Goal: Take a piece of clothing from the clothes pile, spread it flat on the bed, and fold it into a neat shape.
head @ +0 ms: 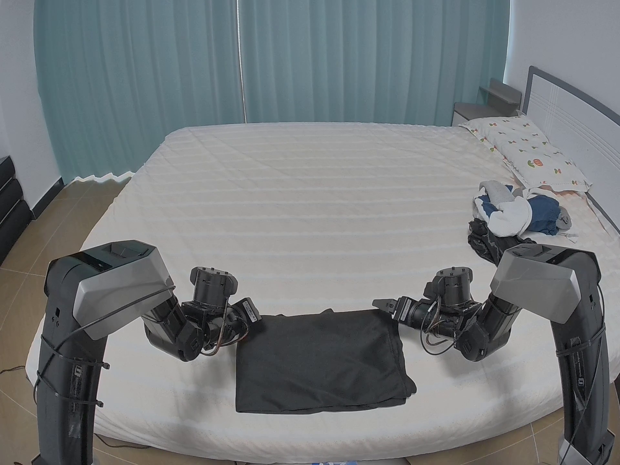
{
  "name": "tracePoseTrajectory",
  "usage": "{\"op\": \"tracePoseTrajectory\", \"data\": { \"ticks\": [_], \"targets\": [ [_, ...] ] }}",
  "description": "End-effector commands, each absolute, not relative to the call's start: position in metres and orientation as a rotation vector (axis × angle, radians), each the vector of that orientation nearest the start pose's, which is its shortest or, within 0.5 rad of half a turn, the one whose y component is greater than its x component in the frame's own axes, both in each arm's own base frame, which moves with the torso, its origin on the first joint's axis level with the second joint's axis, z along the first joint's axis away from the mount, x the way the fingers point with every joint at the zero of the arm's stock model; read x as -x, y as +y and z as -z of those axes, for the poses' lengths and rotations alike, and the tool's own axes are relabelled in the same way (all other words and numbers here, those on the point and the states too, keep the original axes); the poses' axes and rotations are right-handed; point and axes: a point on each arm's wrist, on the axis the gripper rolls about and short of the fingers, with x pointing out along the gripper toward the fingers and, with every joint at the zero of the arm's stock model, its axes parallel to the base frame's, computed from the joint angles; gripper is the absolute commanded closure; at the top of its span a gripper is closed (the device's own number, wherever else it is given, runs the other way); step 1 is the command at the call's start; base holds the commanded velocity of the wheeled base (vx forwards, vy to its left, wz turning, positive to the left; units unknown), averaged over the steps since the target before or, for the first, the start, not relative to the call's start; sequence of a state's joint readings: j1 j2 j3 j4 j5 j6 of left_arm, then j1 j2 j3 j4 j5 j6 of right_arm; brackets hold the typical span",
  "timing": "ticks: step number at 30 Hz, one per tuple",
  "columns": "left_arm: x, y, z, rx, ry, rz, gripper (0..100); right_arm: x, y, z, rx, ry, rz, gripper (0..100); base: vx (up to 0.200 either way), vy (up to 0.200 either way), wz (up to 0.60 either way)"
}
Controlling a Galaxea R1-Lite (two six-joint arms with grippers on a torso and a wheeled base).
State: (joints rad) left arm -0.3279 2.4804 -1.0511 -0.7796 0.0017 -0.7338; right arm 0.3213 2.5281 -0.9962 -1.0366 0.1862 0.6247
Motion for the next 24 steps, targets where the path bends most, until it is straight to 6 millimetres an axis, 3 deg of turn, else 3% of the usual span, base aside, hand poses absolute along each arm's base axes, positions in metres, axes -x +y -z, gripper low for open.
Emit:
{"op": "tracePoseTrajectory", "data": {
  "ticks": [1, 7, 10, 13, 15, 17, 21, 24],
  "targets": [
    [-0.396, -0.134, 0.041, 0.596, 0.726, 0.062, 0, -0.395, 0.134, 0.046, -0.566, 0.633, -0.321, 0, 0.000, 0.000, 0.00],
    [-0.397, -0.129, 0.036, 0.664, 0.717, 0.033, 0, -0.397, 0.112, 0.024, -0.584, 0.584, -0.284, 0, 0.000, 0.000, 0.00],
    [-0.398, -0.114, 0.018, 0.750, 0.679, -0.005, 0, -0.389, 0.095, 0.005, -0.594, 0.561, -0.254, 0, 0.000, 0.000, 0.00],
    [-0.390, -0.087, -0.006, 0.797, 0.653, -0.017, 0, -0.376, 0.078, -0.011, -0.602, 0.548, -0.221, 0, 0.000, 0.000, 0.00],
    [-0.385, -0.083, -0.013, 0.808, 0.656, 0.000, 0, -0.370, 0.073, -0.016, -0.603, 0.548, -0.209, 0, 0.000, 0.000, 0.00],
    [-0.374, -0.077, -0.030, 0.820, 0.644, 0.035, 0, -0.348, 0.062, -0.036, -0.607, 0.501, -0.181, 0, 0.000, 0.000, 0.00],
    [-0.371, -0.068, -0.057, 0.819, 0.568, 0.059, 0, -0.304, 0.046, -0.066, -0.607, 0.423, -0.175, 0, 0.000, 0.000, 0.00],
    [-0.356, -0.062, -0.072, 0.783, 0.543, 0.069, 0, -0.273, 0.038, -0.079, -0.598, 0.395, -0.163, 0, 0.000, 0.000, 0.00]
  ]
}}
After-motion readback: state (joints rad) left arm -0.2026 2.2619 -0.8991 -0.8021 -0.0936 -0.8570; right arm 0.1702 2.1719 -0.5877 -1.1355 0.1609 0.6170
